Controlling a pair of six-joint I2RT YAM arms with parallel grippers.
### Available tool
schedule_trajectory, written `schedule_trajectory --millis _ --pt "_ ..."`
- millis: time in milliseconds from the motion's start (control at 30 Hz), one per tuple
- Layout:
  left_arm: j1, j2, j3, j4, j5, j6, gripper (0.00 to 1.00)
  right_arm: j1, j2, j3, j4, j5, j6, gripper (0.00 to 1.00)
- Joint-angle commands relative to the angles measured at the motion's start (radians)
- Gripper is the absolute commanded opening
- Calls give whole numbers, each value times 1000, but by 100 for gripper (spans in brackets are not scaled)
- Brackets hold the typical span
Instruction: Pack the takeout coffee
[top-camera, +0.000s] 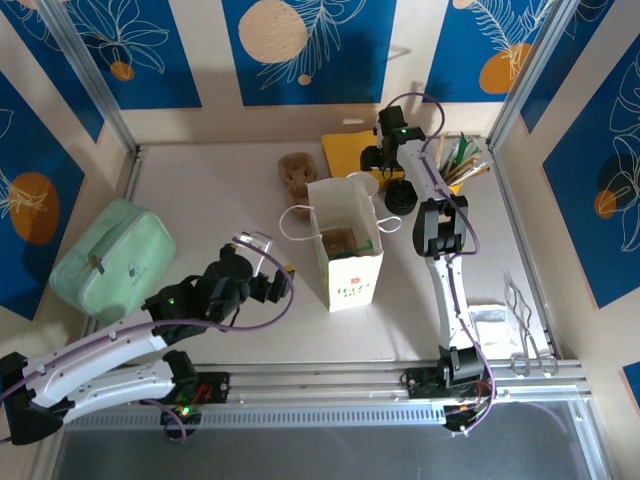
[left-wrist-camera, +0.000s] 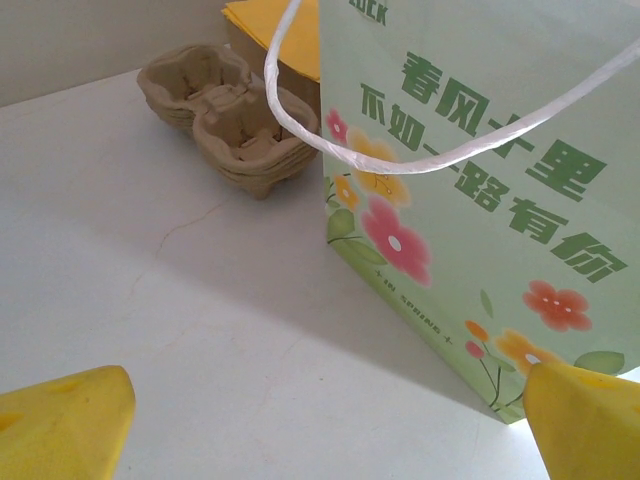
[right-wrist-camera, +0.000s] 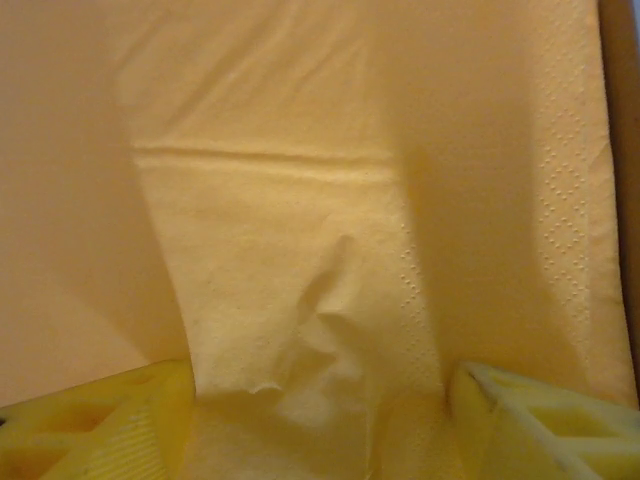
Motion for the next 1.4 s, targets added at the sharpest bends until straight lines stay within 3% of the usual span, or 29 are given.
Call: schedule_trajectory --millis 0,200,533,1100,1367 --pt "-1 -12 -10 2 -22 -9 100 0 48 36 -53 17 -7 68" --pt "-1 -13 -10 10 -19 -10 100 -10 58 46 -97 6 11 61" --pt "-1 -10 1 6 -19 -2 100 -17 44 41 -87 -55 24 31" --pt "0 4 14 5 -19 8 100 -37 -49 42 -47 -167 103 20" --pt "0 -11 7 1 -20 2 100 -50 -99 43 -41 -181 125 7"
